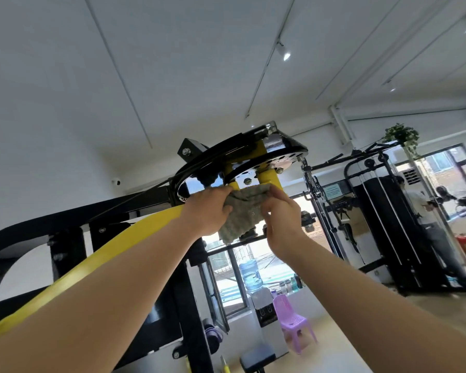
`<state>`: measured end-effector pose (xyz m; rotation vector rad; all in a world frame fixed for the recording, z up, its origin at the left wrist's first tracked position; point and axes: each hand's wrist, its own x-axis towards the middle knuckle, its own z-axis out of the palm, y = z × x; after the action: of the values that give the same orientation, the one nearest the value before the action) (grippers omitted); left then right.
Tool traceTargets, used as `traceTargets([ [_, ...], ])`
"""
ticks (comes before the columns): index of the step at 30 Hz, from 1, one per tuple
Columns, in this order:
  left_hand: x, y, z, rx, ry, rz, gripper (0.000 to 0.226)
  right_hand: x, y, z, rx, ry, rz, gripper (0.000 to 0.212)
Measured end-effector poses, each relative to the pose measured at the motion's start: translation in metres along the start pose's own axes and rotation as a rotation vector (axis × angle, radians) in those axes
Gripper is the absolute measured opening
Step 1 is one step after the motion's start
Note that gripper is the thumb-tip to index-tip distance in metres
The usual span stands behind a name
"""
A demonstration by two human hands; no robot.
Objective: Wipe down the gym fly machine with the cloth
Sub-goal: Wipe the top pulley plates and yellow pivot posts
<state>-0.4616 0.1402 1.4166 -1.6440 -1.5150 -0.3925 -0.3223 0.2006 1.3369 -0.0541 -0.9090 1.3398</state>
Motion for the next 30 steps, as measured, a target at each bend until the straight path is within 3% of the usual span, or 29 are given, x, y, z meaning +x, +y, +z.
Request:
traceTargets([
  [3,0.003,0.006,0.004,0.029,0.057,0.009,0.039,0.019,-0.013,-0.010,-0.294,-0.081,-0.122,0.054],
  [9,0.005,0.020,0.020,0.008,0.239,0.002,0.043,0.048,-0.031,-0.032,-1.122,-0.274,-0.475,0.045],
  [14,0.017,0.040,0.029,0.062,0.282,-0.014,0.047,0.061,-0.039,-0.049,-1.462,-0.364,-0.568,0.058],
  [17,0.022,0.050,0.032,0.122,0.279,-0.035,0.048,0.071,-0.045,-0.057,-1.421,-0.331,-0.549,0.045],
  [20,0.026,0.057,0.035,0.192,0.274,-0.026,0.051,0.081,-0.050,-0.055,-1.281,-0.278,-0.409,0.034],
  [26,0.034,0.067,0.045,0.162,0.269,0.072,0.051,0.097,-0.048,-0.052,-1.067,-0.247,-0.160,0.029],
  [30,0.041,0.068,0.052,0.143,0.300,0.109,0.048,0.097,-0.044,-0.060,-1.021,-0.263,-0.125,0.026],
])
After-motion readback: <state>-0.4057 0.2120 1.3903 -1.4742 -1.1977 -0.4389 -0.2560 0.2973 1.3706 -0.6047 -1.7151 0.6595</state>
